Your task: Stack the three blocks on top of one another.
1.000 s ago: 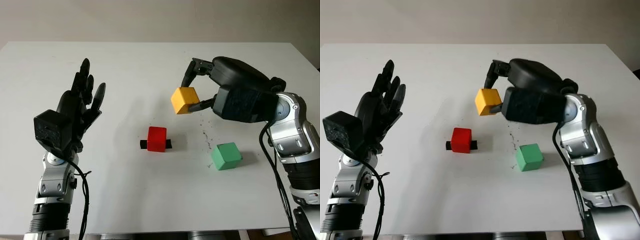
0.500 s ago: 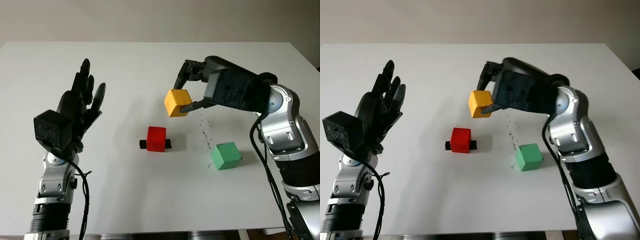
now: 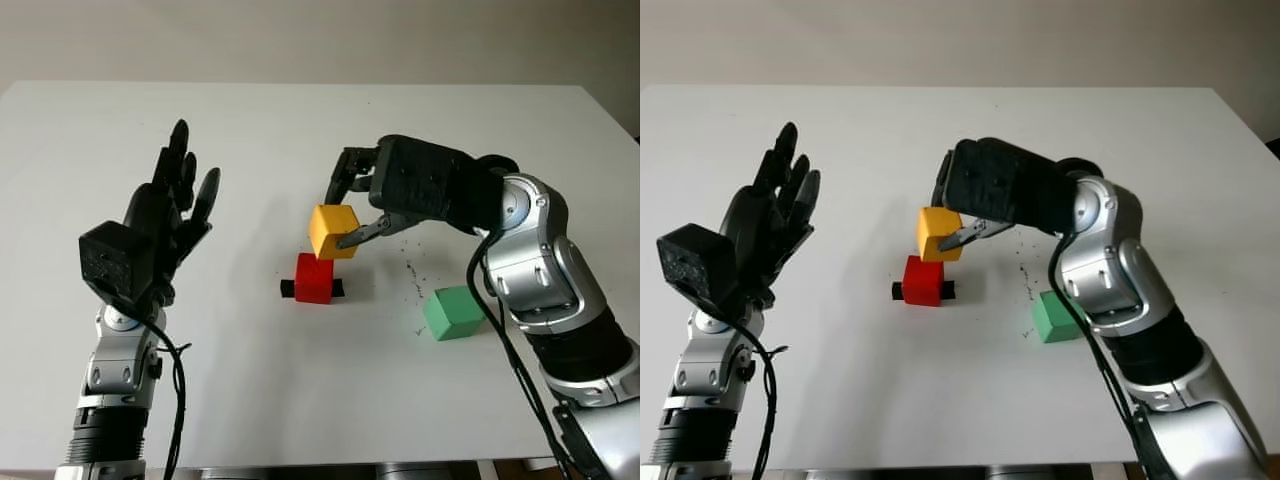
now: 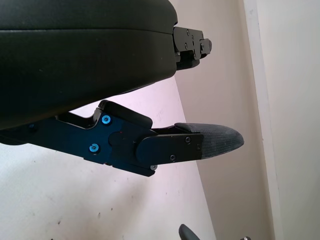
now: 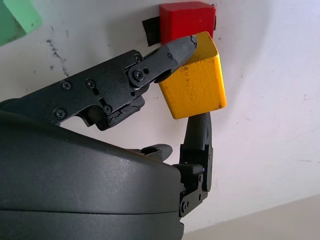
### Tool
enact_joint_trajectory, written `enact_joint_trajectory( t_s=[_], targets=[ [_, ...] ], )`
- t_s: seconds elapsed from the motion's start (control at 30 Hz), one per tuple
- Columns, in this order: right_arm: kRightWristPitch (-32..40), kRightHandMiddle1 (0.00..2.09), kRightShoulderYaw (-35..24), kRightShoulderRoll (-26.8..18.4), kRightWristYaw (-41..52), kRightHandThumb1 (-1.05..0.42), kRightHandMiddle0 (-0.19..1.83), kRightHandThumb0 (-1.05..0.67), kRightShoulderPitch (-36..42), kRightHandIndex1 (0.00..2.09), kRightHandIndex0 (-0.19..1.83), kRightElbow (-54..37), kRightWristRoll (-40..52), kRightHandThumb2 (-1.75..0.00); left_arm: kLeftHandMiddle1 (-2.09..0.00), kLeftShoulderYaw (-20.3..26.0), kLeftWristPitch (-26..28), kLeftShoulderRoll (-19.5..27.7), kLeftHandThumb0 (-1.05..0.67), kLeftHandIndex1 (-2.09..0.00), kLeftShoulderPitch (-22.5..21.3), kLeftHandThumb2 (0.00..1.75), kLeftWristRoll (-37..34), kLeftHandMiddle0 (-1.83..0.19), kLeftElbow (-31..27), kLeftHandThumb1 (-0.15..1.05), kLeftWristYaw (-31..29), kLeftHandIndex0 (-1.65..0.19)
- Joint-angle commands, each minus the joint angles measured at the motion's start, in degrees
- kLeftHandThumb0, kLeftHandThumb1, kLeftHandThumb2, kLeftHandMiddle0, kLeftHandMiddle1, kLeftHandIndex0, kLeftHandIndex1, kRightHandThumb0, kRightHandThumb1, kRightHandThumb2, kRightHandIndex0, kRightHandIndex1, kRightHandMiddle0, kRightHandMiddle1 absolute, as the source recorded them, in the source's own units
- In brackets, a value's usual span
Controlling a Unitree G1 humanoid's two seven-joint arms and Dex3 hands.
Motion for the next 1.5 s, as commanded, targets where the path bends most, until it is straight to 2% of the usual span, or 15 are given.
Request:
enact_joint_trajectory(
  t_s=[0.0, 0.3, 0.6, 1.47],
  targets=[
    [2.01, 1.69, 0.42, 0.31, 0.32, -1.00, 0.28, -0.46, -0.99, 0.03, 0.38, -1.82, -0.24, -0.06, -0.05, -0.28, -0.33, -0.25, -0.70, -0.05, -0.74, 0.48, 0.01, 0.06, -0.07, 1.05, 0.13, 0.06],
    [6.12, 1.69, 1.40, 0.49, -0.71, -1.01, 0.28, -0.45, -0.12, 0.03, 0.36, -4.34, 0.06, -0.06, -0.06, -0.16, -0.32, -0.58, -0.70, -0.06, -1.04, 0.46, -0.18, 0.05, -0.03, 1.05, 0.83, 0.05],
    [7.34, 1.74, 1.92, 2.84, -4.16, -1.01, 0.25, -0.43, 1.31, 0.04, 0.36, -5.19, 0.76, -0.06, -0.05, -0.33, -0.23, -1.16, -0.69, -0.05, -1.28, 0.46, -0.47, 0.06, -0.01, 1.05, 0.82, 0.06],
    [6.27, 1.70, 5.44, 2.10, -5.79, -1.01, 0.23, -0.45, 2.81, 0.04, 0.36, -4.73, 0.32, -0.05, -0.05, -0.34, -0.72, -1.03, -0.68, -0.05, -0.12, 0.46, -0.60, 0.07, -0.74, 1.05, 0.58, 0.07]
  ],
)
